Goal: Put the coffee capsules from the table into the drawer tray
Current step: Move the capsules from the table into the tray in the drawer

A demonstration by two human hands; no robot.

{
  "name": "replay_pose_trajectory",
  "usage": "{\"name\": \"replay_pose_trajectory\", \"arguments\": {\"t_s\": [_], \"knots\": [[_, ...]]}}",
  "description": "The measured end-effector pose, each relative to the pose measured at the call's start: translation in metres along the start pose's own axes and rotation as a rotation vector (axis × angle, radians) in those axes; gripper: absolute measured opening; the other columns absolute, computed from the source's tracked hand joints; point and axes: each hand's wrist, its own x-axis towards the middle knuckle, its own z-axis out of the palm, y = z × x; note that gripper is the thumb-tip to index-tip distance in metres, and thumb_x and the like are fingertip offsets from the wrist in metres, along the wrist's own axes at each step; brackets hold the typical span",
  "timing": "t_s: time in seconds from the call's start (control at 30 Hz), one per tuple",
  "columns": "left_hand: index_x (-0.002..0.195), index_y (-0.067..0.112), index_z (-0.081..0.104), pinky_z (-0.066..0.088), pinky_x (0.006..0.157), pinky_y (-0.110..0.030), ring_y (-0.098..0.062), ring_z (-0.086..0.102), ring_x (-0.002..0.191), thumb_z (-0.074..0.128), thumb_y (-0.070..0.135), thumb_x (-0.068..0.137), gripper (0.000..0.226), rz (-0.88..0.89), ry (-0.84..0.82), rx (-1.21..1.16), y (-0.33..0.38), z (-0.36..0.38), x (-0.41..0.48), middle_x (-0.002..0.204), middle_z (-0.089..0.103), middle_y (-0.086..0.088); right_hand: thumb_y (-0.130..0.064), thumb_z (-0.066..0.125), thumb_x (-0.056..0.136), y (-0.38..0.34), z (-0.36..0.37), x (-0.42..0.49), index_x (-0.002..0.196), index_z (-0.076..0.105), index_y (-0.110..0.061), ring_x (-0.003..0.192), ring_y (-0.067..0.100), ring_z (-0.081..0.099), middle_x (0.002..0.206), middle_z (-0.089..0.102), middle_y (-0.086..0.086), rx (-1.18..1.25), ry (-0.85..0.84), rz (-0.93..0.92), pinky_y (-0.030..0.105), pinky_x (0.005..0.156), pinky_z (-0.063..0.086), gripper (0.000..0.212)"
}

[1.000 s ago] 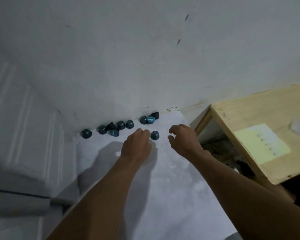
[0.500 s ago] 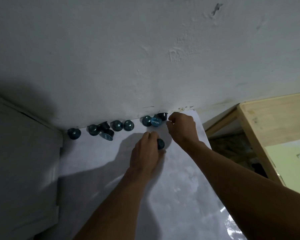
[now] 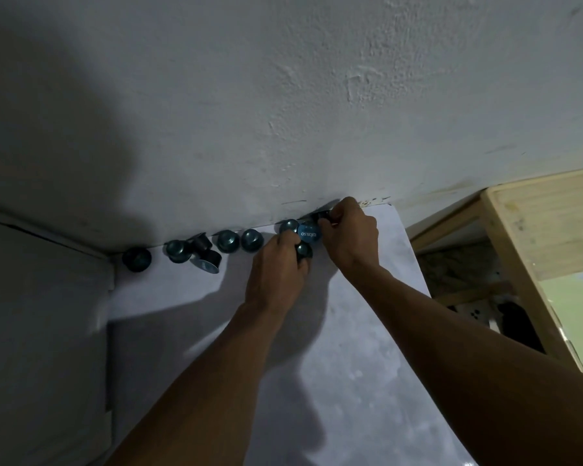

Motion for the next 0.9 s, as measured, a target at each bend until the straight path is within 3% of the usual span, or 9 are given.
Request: {"name": "replay_pose_trajectory", "arguments": {"t_s": [0.23, 0.43, 0.6, 0.73, 0.8, 0.9], "knots": [[0.102, 0.013, 0.056, 0.051, 0.078, -0.038, -0.029, 0.061, 0.093, 0.063, 0.018, 0.083, 0.021, -0.004, -0.012, -0.022, -0.003, 0.001, 0.000, 0.099, 0.064, -0.008, -0.023, 0.068, 0.080, 0.004, 0.000, -0.002, 0.111, 0.042, -0.018, 0.085, 0.029, 0.063, 0.094, 0.071, 0.009, 0.071, -0.013, 0.037, 0.033, 0.071, 0.047, 0.040], [0.106, 0.015, 0.057, 0.049, 0.082, -0.039, -0.030, 0.060, 0.096, 0.062, 0.021, 0.083, 0.024, -0.029, -0.029, 0.023, -0.006, 0.000, -0.003, 0.102, 0.061, -0.008, -0.028, 0.072, 0.077, 0.010, 0.003, -0.010, 0.125, 0.051, -0.017, 0.098, 0.027, 0.063, 0.109, 0.068, 0.010, -0.017, -0.035, -0.031, 0.039, 0.085, 0.052, 0.053], [0.111, 0.015, 0.057, 0.048, 0.086, -0.038, -0.031, 0.057, 0.102, 0.064, 0.020, 0.081, 0.031, -0.052, -0.069, 0.045, -0.007, -0.003, -0.011, 0.107, 0.056, -0.009, -0.029, 0.073, 0.077, 0.015, 0.000, -0.017, 0.108, 0.058, -0.013, 0.086, 0.020, 0.051, 0.108, 0.055, 0.009, -0.039, -0.035, -0.047, 0.030, 0.075, 0.044, 0.038], [0.106, 0.015, 0.049, 0.046, 0.081, -0.034, -0.029, 0.057, 0.102, 0.066, 0.017, 0.079, 0.031, -0.082, -0.054, 0.033, -0.004, -0.009, -0.021, 0.110, 0.055, -0.008, -0.027, 0.071, 0.078, 0.016, -0.006, -0.023, 0.096, 0.052, -0.013, 0.084, 0.021, 0.053, 0.099, 0.060, 0.008, -0.023, -0.030, -0.048, 0.037, 0.074, 0.050, 0.029], [0.111, 0.017, 0.048, 0.046, 0.079, -0.034, -0.031, 0.056, 0.101, 0.064, 0.018, 0.080, 0.035, -0.060, -0.031, 0.034, 0.000, -0.017, -0.032, 0.113, 0.052, -0.009, -0.022, 0.071, 0.078, 0.015, -0.015, -0.033, 0.101, 0.053, -0.013, 0.088, 0.022, 0.054, 0.105, 0.061, 0.008, -0.009, -0.063, -0.071, 0.031, 0.074, 0.047, 0.031], [0.120, 0.022, 0.051, 0.046, 0.076, -0.033, -0.030, 0.056, 0.097, 0.061, 0.017, 0.082, 0.040, -0.031, -0.017, 0.025, -0.001, -0.022, -0.038, 0.117, 0.044, -0.008, -0.018, 0.071, 0.078, 0.013, -0.019, -0.040, 0.124, 0.052, -0.011, 0.105, 0.025, 0.055, 0.121, 0.056, 0.010, -0.020, -0.120, -0.089, 0.024, 0.083, 0.040, 0.050]]}}
